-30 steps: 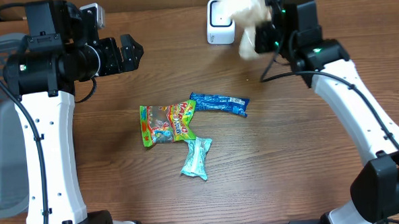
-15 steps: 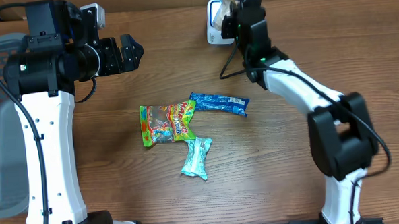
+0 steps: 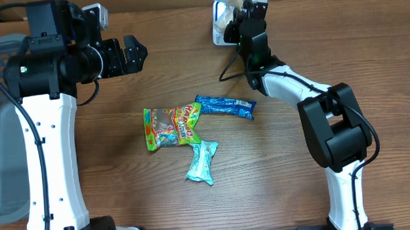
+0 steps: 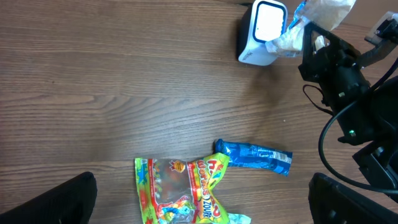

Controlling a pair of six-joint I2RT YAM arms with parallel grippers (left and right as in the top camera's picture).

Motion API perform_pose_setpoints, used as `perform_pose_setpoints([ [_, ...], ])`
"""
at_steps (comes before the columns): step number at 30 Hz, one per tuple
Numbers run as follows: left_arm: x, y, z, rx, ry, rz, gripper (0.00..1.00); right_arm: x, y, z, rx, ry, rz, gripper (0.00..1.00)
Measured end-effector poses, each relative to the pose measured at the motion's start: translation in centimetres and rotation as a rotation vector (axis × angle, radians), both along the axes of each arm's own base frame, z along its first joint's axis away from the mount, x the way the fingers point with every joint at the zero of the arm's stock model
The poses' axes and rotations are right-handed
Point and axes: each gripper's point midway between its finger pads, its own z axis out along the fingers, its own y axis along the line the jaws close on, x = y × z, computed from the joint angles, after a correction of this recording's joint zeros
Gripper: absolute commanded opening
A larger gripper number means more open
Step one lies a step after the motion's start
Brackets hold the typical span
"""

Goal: Scan the item barcode
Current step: 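Hold the PanTree pouch against the scanner face with the right gripper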

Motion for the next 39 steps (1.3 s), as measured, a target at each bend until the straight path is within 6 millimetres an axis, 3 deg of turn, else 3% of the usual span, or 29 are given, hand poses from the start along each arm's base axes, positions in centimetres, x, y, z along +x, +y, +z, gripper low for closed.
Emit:
perform_pose_setpoints([
  [3, 0.0, 0.0, 0.0, 0.0, 0.0, 0.0, 1.0, -0.1, -0.1, -0.3, -0.001, 0.011, -0.003, 0.04],
  [7, 0.0, 0.0, 0.0, 0.001, 0.0, 0.0, 0.99, -0.5, 0.1, -3.0, -0.088, 0.175, 0.015, 0.04],
  [10, 0.0, 0.0, 0.0, 0.0, 0.0, 0.0, 1.0, -0.2, 0.6, -2.4, -0.148, 0.278, 0.037, 0.03],
  [12, 0.0, 0.0, 0.0, 0.0, 0.0, 0.0, 1.0, 0.3, 1.1, 0.3, -0.157, 0.28, 0.051, 0.03],
  [17, 0.0, 0.0, 0.0, 0.0, 0.0, 0.0, 1.0, 1.9, 2.2, 11.0, -0.115, 0.114, 0.071, 0.03],
  [20, 0.0, 0.0, 0.0, 0.0, 0.0, 0.0, 1.0, 1.6, 2.3, 13.8, -0.109, 0.069, 0.082, 0.03],
  [22, 0.0, 0.0, 0.0, 0.0, 0.0, 0.0, 1.0, 1.4, 2.5, 13.5, -0.12, 0.081, 0.097, 0.03],
  [26, 0.0, 0.0, 0.0, 0.0, 0.0, 0.0, 1.0, 1.9, 3.0, 10.7, -0.164, 0.123, 0.123, 0.03],
  [33, 0.0, 0.0, 0.0, 0.0, 0.0, 0.0, 1.0, 3.3, 3.6, 1.5, -0.238, 0.241, 0.146, 0.03],
  [35, 0.0, 0.0, 0.0, 0.0, 0.0, 0.0, 1.0, 3.3, 3.6, -0.3, -0.254, 0.269, 0.148, 0.03],
  [39, 0.0, 0.0, 0.0, 0.0, 0.0, 0.0, 1.0, 3.2, 3.3, -1.3, -0.269, 0.291, 0.14, 0.03],
])
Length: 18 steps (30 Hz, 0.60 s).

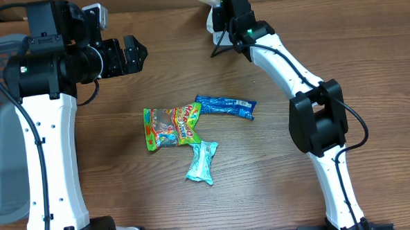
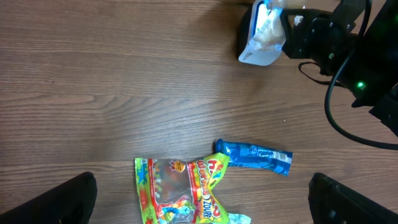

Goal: Scan the item barcode
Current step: 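Hold the PanTree pouch against the scanner face with the right gripper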

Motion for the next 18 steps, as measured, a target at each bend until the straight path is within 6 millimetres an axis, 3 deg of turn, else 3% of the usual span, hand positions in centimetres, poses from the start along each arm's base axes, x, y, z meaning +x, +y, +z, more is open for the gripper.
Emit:
perform_pose_setpoints([
  [18, 0.0, 0.0, 0.0, 0.0, 0.0, 0.0, 1.0, -0.3, -2.5, -0.9, -0.131, 0.02, -0.083, 0.04],
])
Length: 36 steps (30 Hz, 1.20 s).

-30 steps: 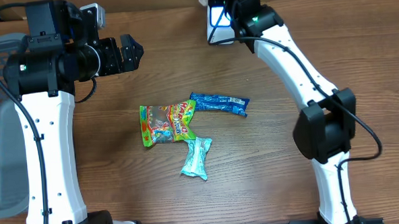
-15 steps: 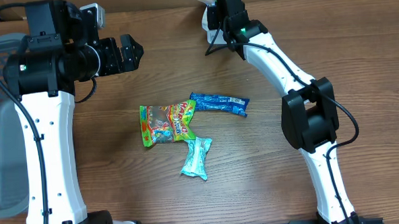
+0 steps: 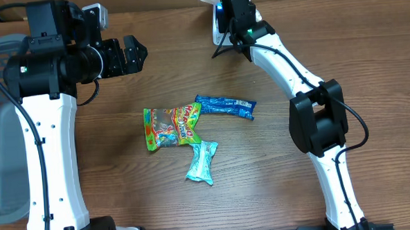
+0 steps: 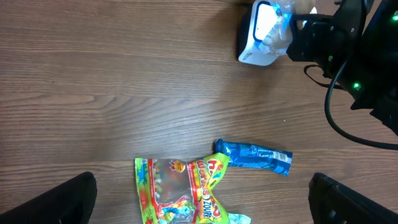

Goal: Scan the item barcode
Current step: 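Hold the PanTree pouch against the scanner face with the right gripper, then carry the pouch right and release it on the table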

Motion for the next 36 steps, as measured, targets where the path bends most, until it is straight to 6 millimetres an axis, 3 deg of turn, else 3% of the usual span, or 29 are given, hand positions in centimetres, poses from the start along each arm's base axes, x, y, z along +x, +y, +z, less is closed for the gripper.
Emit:
perform_pose_setpoints([
  [6, 0.0, 0.0, 0.0, 0.0, 0.0, 0.0, 0.99, -1.7, -0.6, -1.2, -0.041, 0.101, 0.007, 0.04],
  [9, 0.0, 0.0, 0.0, 0.0, 0.0, 0.0, 1.0, -4.0, -0.3, 0.6, -0.02, 0.175, 0.062, 0.04],
  [14, 0.0, 0.0, 0.0, 0.0, 0.0, 0.0, 1.0, -11.3, -1.5, 11.4, 0.067, 0.234, 0.123, 0.04],
  [16, 0.0, 0.0, 0.0, 0.0, 0.0, 0.0, 1.0, -17.2, -5.1, 16.6, 0.096, 0.292, 0.065, 0.04],
  [18, 0.0, 0.0, 0.0, 0.0, 0.0, 0.0, 1.0, -20.3, -8.5, 18.6, 0.127, 0.337, -0.027, 0.04],
  [20, 0.0, 0.0, 0.0, 0.0, 0.002, 0.0, 1.0, -23.2, -12.6, 17.3, 0.137, 0.471, -0.158, 0.04],
  [22, 0.0, 0.0, 0.0, 0.0, 0.001, 0.0, 0.99, -23.8, -17.0, 13.8, 0.151, 0.599, -0.329, 0.04],
  [23, 0.0, 0.0, 0.0, 0.0, 0.001, 0.0, 1.0, -23.6, -18.1, 12.4, 0.153, 0.629, -0.369, 0.04],
  [24, 0.0, 0.0, 0.0, 0.0, 0.001, 0.0, 1.0, -24.1, -20.6, 7.8, 0.142, 0.751, -0.469, 0.04],
  [27, 0.0, 0.0, 0.0, 0.0, 0.001, 0.0, 0.99, -25.5, -22.6, 0.0, 0.143, 0.903, -0.55, 0.04],
  [29, 0.0, 0.0, 0.0, 0.0, 0.001, 0.0, 1.0, -27.0, -23.3, -3.0, 0.147, 0.963, -0.578, 0.04],
  [31, 0.0, 0.0, 0.0, 0.0, 0.0, 0.0, 1.0, -28.1, -24.1, -5.4, 0.157, 1.0, -0.602, 0.41],
  [33, 0.0, 0.0, 0.0, 0.0, 0.001, 0.0, 0.99, -28.9, -24.7, -6.6, 0.164, 1.025, -0.614, 0.58],
  [36, 0.0, 0.0, 0.0, 0.0, 0.001, 0.0, 1.0, -29.5, -25.3, -6.9, 0.156, 1.049, -0.6, 0.69],
])
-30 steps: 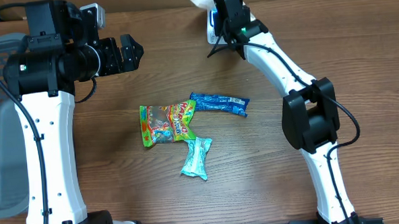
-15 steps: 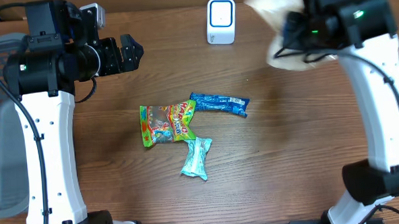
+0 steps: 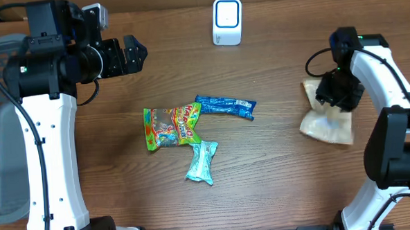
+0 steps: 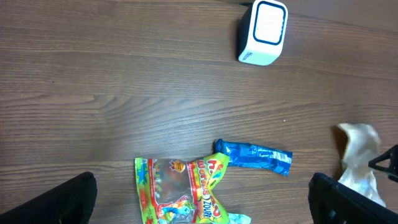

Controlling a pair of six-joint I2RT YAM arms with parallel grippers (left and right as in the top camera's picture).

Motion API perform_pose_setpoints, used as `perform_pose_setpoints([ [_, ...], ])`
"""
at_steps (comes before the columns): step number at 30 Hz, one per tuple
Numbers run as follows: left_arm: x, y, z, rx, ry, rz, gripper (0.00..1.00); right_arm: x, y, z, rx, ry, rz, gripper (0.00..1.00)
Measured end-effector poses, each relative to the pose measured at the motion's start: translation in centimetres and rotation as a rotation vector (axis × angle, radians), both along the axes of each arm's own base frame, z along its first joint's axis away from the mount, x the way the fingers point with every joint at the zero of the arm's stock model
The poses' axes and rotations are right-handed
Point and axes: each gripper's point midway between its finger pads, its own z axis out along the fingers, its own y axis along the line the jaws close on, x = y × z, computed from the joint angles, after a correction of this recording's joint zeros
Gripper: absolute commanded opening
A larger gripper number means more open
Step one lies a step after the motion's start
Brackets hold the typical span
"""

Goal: Scan the item barcode
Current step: 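Carry the pouch right and release it on the table, then move the right gripper to the blue bar and grasp it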

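Observation:
The white barcode scanner (image 3: 226, 21) stands at the table's far edge, also in the left wrist view (image 4: 263, 32). A cream packet (image 3: 328, 127) lies on the table at the right, its pale end showing in the left wrist view (image 4: 359, 149). My right gripper (image 3: 339, 92) sits over the packet's upper end; its fingers are hidden, so I cannot tell whether it grips. My left gripper (image 3: 134, 54) hangs open high over the left of the table, with nothing between its black fingers (image 4: 62, 200).
A green and red gummy bag (image 3: 171, 126), a blue wrapper (image 3: 225, 107) and a teal packet (image 3: 201, 161) lie together mid-table. The gummy bag (image 4: 180, 190) and blue wrapper (image 4: 254, 156) also show below the left wrist. A grey chair stands at the left.
My right gripper was holding the cream packet up against the scanner. Now it is far to the right and nearer, with the packet down on the table beneath it. The left arm is unchanged.
My right gripper held the cream packet just right of the scanner, then directly in front of its face at two moments. The packet now rests on the table at the right. The three mid-table items and my left arm stayed put.

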Motion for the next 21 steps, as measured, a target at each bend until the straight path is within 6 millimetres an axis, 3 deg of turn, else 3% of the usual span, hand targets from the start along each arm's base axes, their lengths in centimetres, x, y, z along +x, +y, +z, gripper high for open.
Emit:
perform_pose_setpoints([
  [3, 0.0, 0.0, 0.0, 0.0, 0.0, 0.0, 1.0, -0.3, 0.7, 0.4, 0.056, 0.02, 0.066, 0.73],
  [7, 0.0, 0.0, 0.0, 0.0, 0.0, 0.0, 1.0, 2.2, 3.2, 2.9, 0.189, -0.074, 0.202, 0.78],
  [10, 0.0, 0.0, 0.0, 0.001, 0.0, 0.0, 1.0, 6.3, 8.1, 6.9, 0.335, -0.271, 0.427, 0.8],
  [13, 0.0, 0.0, 0.0, 0.0, 0.0, 0.0, 1.0, 7.8, 12.9, 8.3, 0.395, -0.369, 0.576, 0.75],
  [15, 0.0, 0.0, 0.0, 0.0, 0.0, 0.0, 1.0, 7.3, 17.5, 8.5, 0.451, -0.381, 0.625, 0.72],
  [18, 0.0, 0.0, 0.0, 0.0, 0.0, 0.0, 1.0, 5.3, 21.0, 7.2, 0.491, -0.32, 0.588, 0.65],
  [21, 0.0, 0.0, 0.0, 0.0, 0.0, 0.0, 1.0, 1.8, 23.8, 4.2, 0.51, -0.21, 0.578, 0.43],
])
